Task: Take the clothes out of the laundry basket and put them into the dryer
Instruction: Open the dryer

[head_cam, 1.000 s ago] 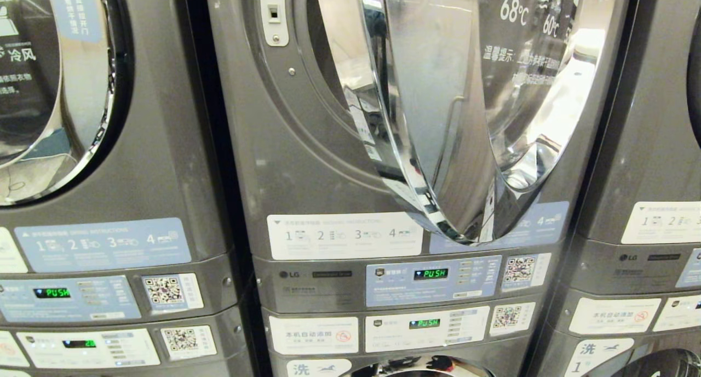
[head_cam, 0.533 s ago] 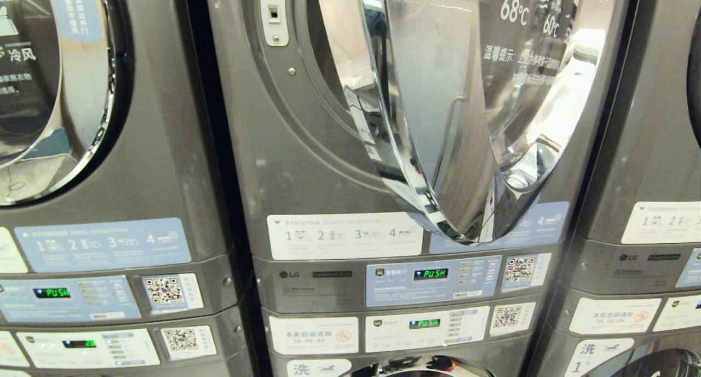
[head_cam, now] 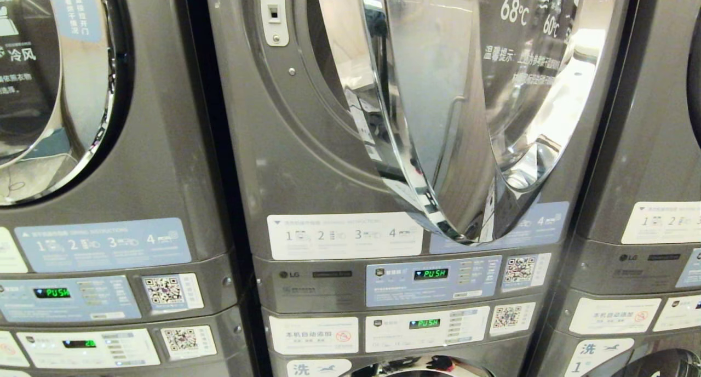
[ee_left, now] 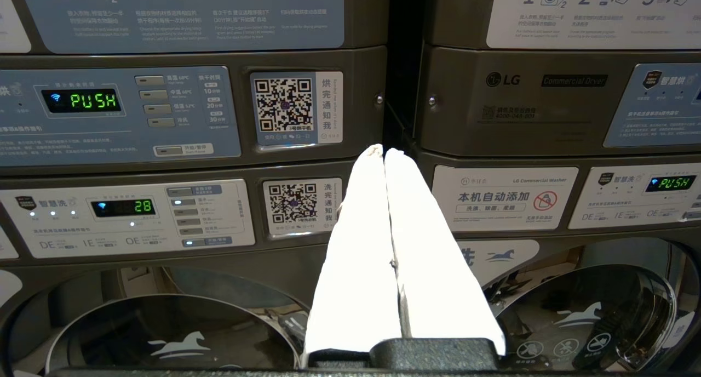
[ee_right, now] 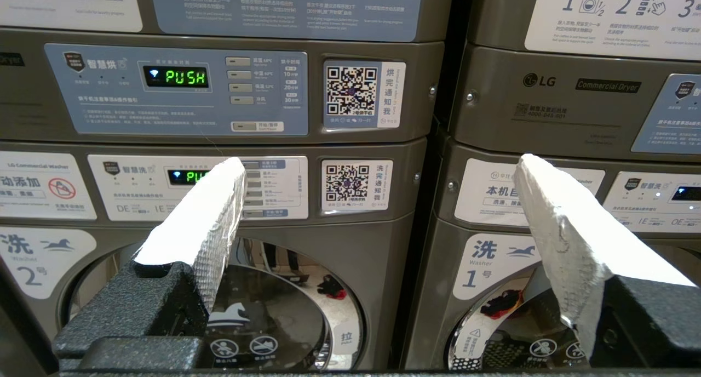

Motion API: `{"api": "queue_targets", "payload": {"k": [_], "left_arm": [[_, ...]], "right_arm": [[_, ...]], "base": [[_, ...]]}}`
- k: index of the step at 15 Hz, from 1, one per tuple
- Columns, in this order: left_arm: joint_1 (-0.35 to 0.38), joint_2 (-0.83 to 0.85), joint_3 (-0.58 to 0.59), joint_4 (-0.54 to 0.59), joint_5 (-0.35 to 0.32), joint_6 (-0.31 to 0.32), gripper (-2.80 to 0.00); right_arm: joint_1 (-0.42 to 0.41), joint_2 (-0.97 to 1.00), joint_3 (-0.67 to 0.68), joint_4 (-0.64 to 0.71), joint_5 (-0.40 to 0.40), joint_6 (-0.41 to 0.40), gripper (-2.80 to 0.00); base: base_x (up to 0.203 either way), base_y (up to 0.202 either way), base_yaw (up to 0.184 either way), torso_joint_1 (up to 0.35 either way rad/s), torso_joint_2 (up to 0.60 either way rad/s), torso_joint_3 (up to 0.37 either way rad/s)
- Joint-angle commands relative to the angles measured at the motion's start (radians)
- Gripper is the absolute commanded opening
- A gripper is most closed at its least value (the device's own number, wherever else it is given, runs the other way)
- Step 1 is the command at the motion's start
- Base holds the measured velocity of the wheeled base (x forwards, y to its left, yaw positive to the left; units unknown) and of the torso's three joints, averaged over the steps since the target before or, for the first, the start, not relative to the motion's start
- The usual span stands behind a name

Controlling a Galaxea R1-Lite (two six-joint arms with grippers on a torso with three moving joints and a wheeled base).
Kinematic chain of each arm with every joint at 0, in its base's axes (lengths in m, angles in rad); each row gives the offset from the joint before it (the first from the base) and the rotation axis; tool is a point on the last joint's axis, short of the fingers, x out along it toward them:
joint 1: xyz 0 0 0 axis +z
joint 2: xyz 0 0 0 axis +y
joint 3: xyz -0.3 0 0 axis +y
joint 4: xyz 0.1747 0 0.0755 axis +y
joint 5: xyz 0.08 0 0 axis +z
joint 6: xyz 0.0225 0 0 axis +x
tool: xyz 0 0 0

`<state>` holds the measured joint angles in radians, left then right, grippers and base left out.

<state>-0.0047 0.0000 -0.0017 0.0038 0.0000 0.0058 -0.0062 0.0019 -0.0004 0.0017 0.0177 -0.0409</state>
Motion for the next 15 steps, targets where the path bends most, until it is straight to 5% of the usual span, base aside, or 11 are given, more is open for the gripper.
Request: {"api": "queue_targets", "payload": {"k": [1,15], "left_arm": [[0.0,0.0,0.0,0.0,0.0,0.0,-2.8],[0.0,0.0,0.0,-0.001,0.0,0.0,-2.8]], "right_arm": [[0.0,0.0,0.0,0.0,0.001,-0.001,0.0],[0.0,0.0,0.0,0.0,0.001,-0.001,0.0]], "base": [[0.0,0.0,0.0,0.0,0.0,0.0],[0.0,0.0,0.0,0.0,0.0,0.0]]}}
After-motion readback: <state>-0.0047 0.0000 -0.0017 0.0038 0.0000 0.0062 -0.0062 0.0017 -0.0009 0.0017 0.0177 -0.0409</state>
